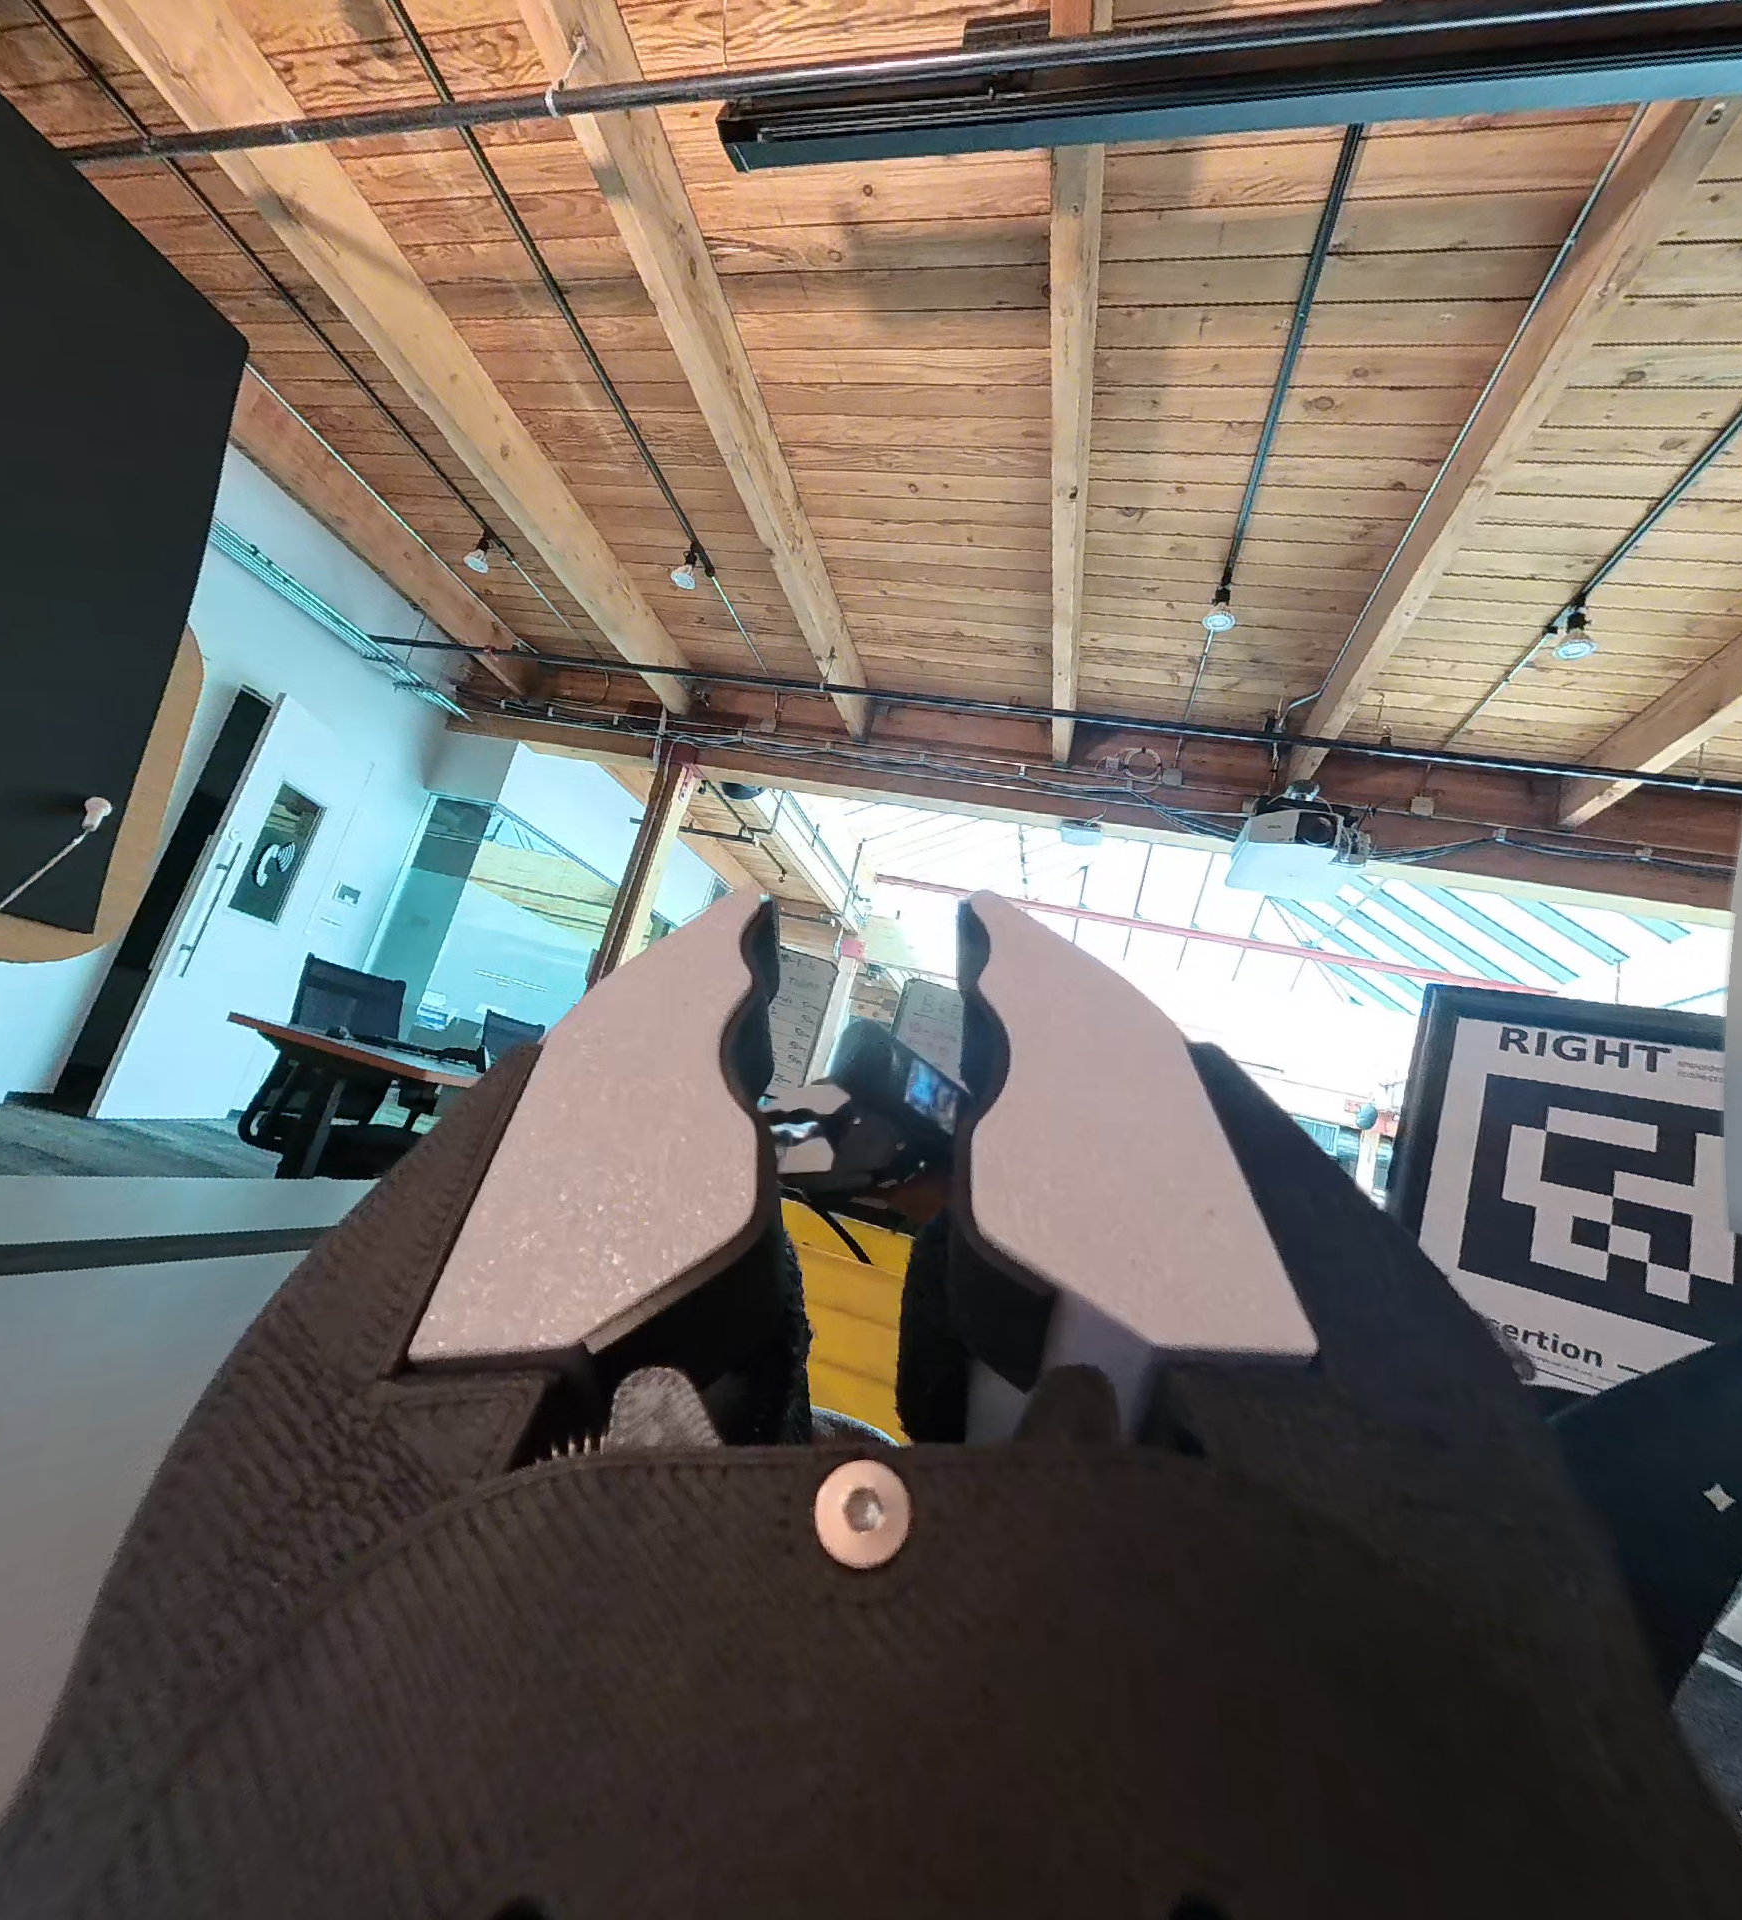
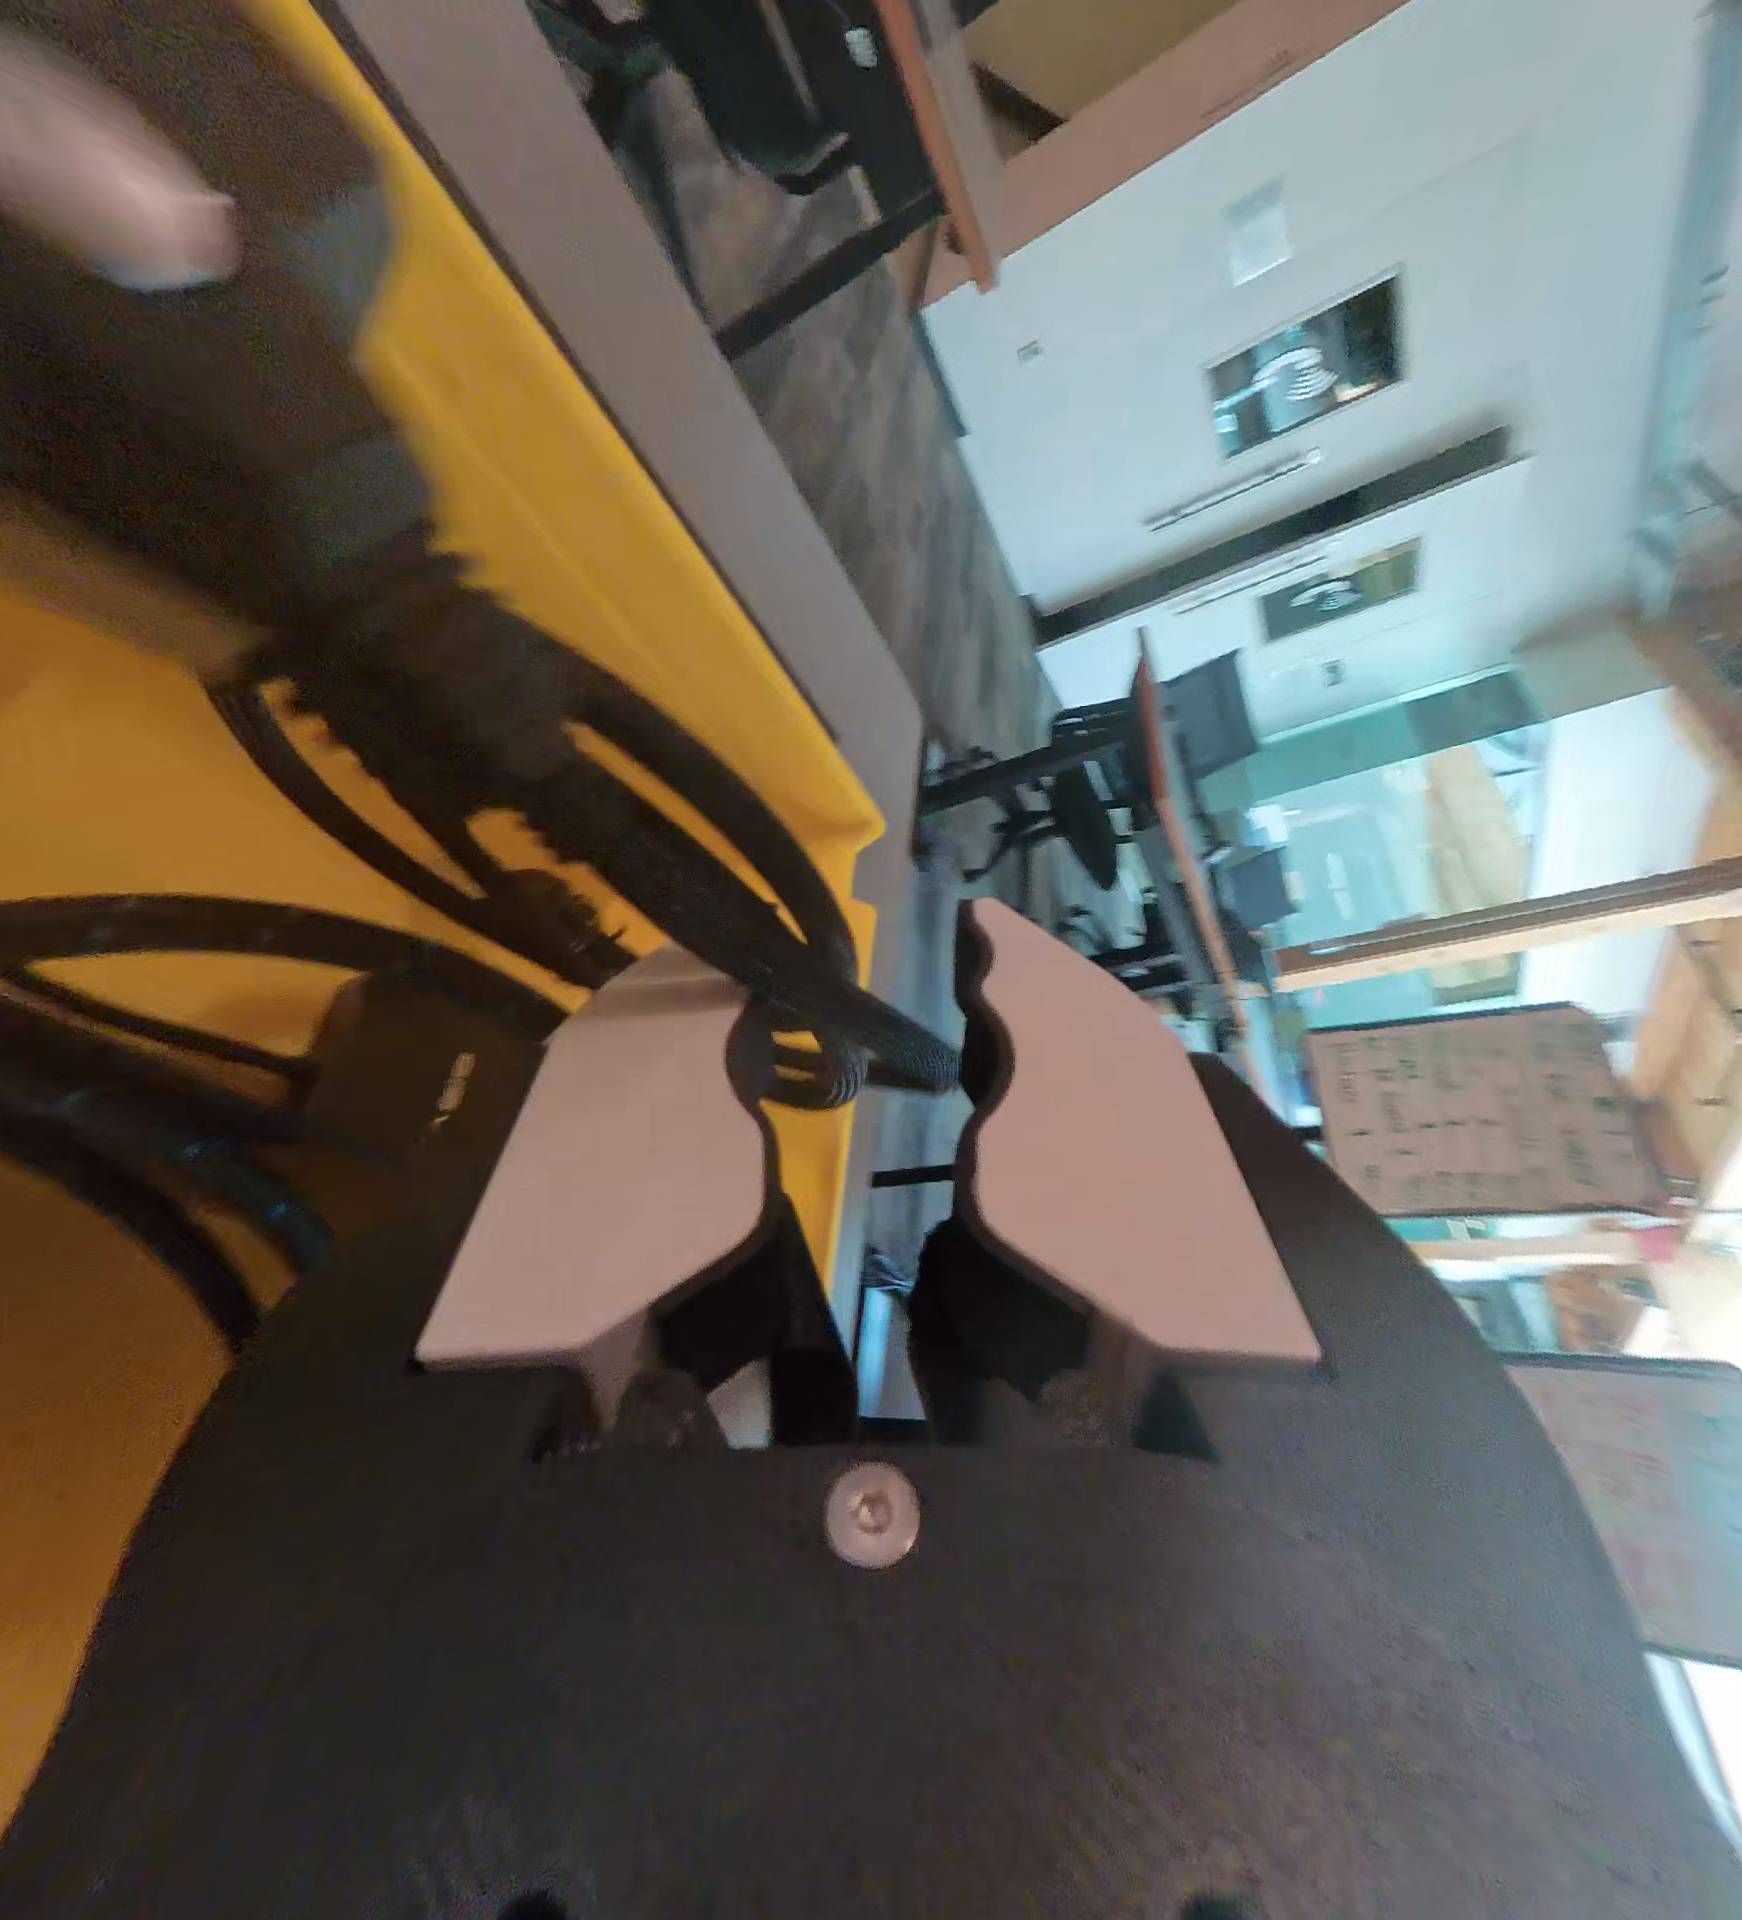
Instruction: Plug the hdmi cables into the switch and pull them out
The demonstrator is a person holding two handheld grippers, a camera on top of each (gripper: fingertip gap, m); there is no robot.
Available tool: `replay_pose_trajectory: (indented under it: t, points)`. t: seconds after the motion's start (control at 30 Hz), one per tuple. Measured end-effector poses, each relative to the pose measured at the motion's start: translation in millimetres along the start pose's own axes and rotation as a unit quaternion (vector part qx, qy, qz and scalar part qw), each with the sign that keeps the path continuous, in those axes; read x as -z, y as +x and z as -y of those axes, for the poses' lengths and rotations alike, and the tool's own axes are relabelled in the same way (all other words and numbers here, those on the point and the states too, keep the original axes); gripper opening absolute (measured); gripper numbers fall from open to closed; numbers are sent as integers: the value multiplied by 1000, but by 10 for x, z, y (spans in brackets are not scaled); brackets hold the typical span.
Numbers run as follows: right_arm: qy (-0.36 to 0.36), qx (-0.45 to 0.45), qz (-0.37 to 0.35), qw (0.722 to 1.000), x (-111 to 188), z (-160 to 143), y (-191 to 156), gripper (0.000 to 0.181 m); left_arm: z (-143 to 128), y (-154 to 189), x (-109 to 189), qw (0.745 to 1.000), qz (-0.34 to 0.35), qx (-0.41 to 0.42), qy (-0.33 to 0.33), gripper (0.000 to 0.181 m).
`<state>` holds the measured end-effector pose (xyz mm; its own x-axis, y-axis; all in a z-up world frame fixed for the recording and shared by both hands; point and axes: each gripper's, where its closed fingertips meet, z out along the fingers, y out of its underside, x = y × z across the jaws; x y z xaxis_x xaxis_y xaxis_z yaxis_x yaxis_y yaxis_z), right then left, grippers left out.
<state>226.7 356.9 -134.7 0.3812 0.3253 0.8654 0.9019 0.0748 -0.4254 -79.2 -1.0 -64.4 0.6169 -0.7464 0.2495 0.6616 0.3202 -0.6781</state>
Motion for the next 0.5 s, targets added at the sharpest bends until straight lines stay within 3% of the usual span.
replay_pose_trajectory:
  t: [0.13, 0.2, 0.37, 0.43, 0.5]
  points:
    - [17, -50, 50, 997, 218, -52, -36, 53, -15, 2, -5, 1000, -1, 0, -5, 32]
    - [27, -94, 62, 993, 334, -111, -47, 55, -28, -6, -6, 1000, 2, 1, -8, 32]
    - [137, -246, 79, 956, 645, -108, 89, 55, -40, -6, -9, 1000, 2, 3, -12, 32]
    - [171, -295, 138, 930, 835, -60, 46, 36, -44, -4, -9, 1000, 2, 0, -14, 32]
    - [218, -276, 239, 905, 1106, 118, -200, 18, -52, -6, -14, 1000, 3, -1, -16, 32]
